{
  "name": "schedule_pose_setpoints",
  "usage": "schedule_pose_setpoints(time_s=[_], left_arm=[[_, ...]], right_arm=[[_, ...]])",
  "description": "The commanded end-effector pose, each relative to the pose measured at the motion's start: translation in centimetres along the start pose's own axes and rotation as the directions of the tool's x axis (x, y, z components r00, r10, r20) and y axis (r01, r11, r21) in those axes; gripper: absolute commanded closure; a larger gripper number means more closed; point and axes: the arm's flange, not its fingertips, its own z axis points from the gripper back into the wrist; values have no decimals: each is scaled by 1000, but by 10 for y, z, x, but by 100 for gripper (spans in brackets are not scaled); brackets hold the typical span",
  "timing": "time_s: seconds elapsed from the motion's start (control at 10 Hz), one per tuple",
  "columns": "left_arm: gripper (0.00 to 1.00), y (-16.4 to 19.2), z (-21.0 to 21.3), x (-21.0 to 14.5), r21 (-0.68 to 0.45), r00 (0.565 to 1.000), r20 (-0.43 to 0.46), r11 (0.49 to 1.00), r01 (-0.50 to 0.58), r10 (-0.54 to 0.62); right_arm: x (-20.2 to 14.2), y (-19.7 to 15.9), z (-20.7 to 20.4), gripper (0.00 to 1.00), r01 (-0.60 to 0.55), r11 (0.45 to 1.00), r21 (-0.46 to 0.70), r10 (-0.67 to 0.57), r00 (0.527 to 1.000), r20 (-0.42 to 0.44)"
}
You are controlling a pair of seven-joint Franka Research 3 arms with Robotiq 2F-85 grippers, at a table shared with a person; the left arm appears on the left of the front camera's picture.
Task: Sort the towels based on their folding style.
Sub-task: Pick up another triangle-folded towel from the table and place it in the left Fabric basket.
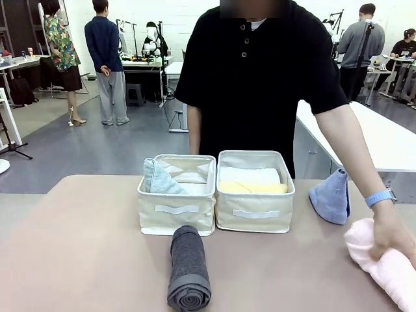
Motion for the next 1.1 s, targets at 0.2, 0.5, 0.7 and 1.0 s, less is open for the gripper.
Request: schedule_pose_setpoints(time_s=[0.2,0.5,0.7,1.0], left_arm=[[0,-3,-1,2,15,1000,4,1000,6,-6],[0,-3,-1,2,15,1000,4,1000,6,-6],[0,-3,-1,2,15,1000,4,1000,6,-6],[0,-3,-1,2,15,1000,4,1000,6,-6]], right_arm=[[45,-5,-84,0,-47,996,-75,13,915,-404],[39,-21,-148,0,-56,992,-114,-24,799,-601],[31,36,-57,0,-170,977,-130,79,851,-518],[13,48,-25,0,-137,976,-171,31,858,-512]])
